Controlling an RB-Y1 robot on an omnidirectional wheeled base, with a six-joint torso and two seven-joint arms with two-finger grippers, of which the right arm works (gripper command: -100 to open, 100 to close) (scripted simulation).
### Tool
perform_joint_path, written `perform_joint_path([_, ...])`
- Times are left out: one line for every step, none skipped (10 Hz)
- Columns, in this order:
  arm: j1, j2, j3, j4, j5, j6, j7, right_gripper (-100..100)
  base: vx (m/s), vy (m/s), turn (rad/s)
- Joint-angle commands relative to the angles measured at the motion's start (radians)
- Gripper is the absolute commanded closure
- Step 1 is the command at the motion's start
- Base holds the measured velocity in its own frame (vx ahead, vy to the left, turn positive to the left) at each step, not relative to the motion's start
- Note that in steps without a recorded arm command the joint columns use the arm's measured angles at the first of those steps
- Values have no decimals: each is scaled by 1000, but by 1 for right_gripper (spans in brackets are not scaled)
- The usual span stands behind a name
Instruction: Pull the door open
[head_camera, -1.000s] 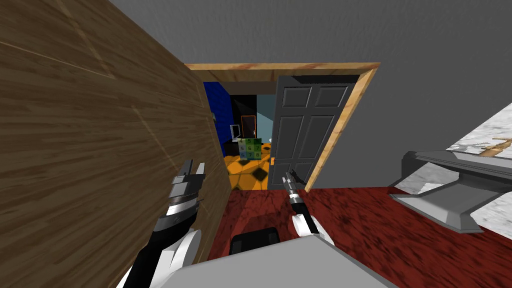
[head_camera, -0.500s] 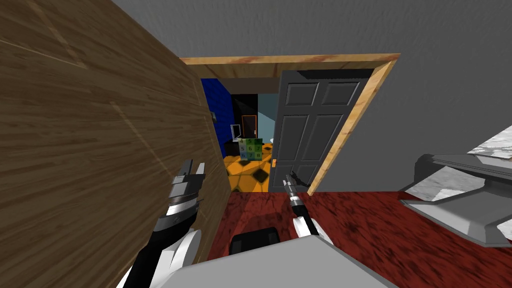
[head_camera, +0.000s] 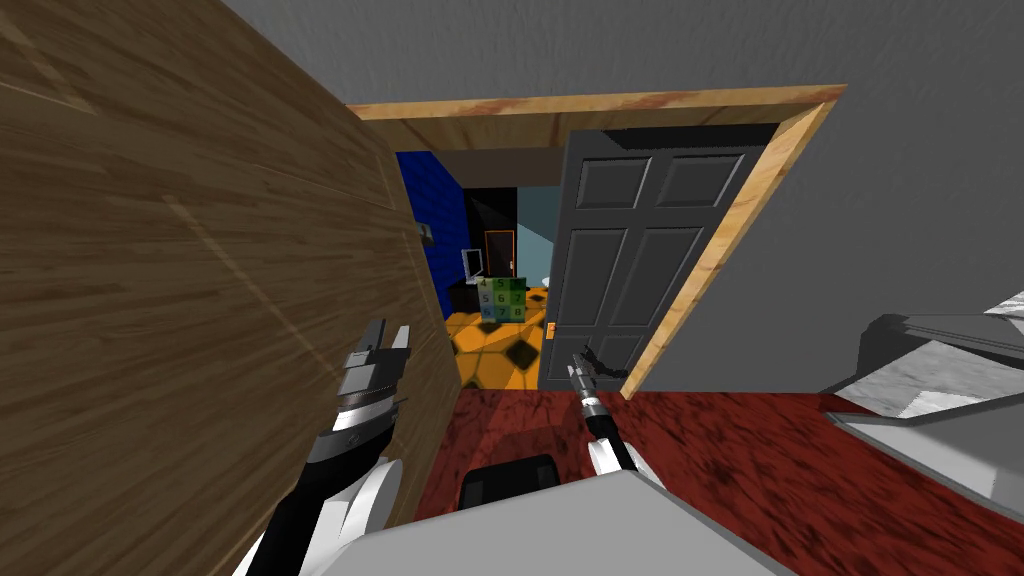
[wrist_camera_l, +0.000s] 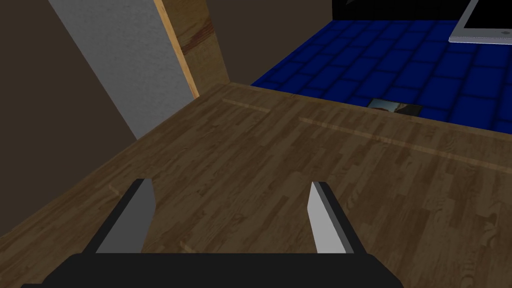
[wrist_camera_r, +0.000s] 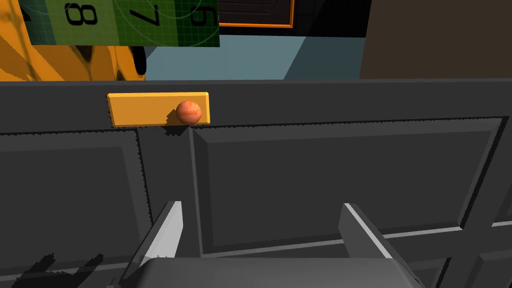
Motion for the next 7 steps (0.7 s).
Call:
perform_joint_path([-7,-1,-3,33,1,-10,1,-100,98,-14,27])
perform_joint_path([-11,-2,-5,52,2,-15,1,-100,95,-23,24])
perform_joint_path([-16,-3,-7,70,2,-20,1,-100,94,-22,23])
perform_joint_path([-20,-4,-8,88,3,-25,1,-100,97,-21,20])
perform_joint_path([-24,-5,-10,106,3,-31,1,-100,110,-24,25])
perform_joint_path([-31,-6,-13,137,4,-39,1,-100,119,-19,39])
perform_joint_path([-38,-8,-16,167,5,-48,1,-100,147,-34,34])
